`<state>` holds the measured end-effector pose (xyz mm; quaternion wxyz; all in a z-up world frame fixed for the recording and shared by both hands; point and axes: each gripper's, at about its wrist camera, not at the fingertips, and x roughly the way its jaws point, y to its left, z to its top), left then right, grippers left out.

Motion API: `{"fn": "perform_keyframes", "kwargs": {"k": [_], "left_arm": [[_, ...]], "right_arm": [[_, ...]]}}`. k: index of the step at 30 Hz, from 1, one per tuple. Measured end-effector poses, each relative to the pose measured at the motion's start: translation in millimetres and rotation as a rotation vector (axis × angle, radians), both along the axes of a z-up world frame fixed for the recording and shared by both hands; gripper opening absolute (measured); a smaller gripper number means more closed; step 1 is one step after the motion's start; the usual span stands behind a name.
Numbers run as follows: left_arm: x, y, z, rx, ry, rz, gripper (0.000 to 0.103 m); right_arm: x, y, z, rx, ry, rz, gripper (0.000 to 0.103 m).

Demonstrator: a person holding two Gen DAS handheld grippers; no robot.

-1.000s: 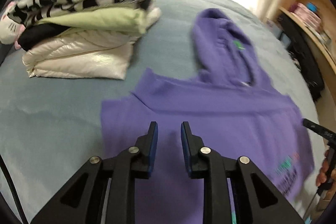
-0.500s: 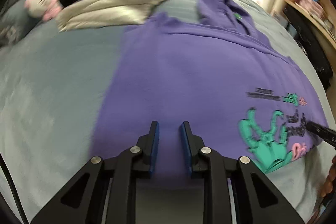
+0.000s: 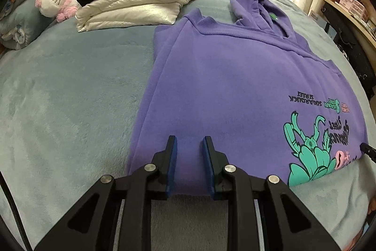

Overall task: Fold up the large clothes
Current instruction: 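Move both tools to the purple hood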

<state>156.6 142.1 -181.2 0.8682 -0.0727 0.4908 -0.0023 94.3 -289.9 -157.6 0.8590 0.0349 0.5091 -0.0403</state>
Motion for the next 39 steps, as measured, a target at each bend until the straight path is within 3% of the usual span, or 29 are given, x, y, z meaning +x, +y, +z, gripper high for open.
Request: {"fn": "perform_keyframes", "kwargs": {"k": [4, 6, 8, 10, 19, 24, 26, 34, 39], "left_arm": [[-3.9, 1.0, 5.6, 0.000, 0.024, -0.005, 0.023], [-6.1, -0.5, 9.7, 0.006, 0.039, -0.011, 0.031], [-7.6, -2.2, 15.8, 0.011, 0.050, -0.020, 0.053], [-9.8, -4.8, 27.4, 0.033, 0.032, -0.035, 0.064], [5.9, -21.8, 64.8, 0.068, 0.013, -0.145, 0.069], [32.6, -36.9, 78.3, 0.096, 0.001, -0.205, 0.070], [46.5, -42.8, 81.8, 0.103, 0.003, -0.222, 0.070], [115.9, -77.6, 89.9, 0.174, -0.014, -0.321, 0.070], [169.9, -95.5, 83.6, 0.233, -0.019, -0.328, 0.070]], "right_arm": [[-0.9, -4.0, 4.2, 0.041, 0.013, -0.018, 0.010], [-1.6, -4.7, 7.7, 0.055, 0.021, -0.030, 0.010], [-3.4, -4.8, 12.5, 0.070, 0.029, -0.040, 0.010], [-4.4, -5.1, 18.3, 0.087, 0.032, -0.046, 0.010], [9.2, -6.6, 43.4, 0.174, 0.052, -0.036, 0.012], [32.4, -2.3, 63.2, 0.187, 0.023, -0.013, 0.030], [43.7, 1.8, 69.1, 0.184, 0.015, 0.007, 0.032], [115.3, 23.2, 89.9, 0.138, -0.008, 0.100, 0.032], [174.5, 31.8, 94.8, 0.148, -0.016, 0.130, 0.032]]}}
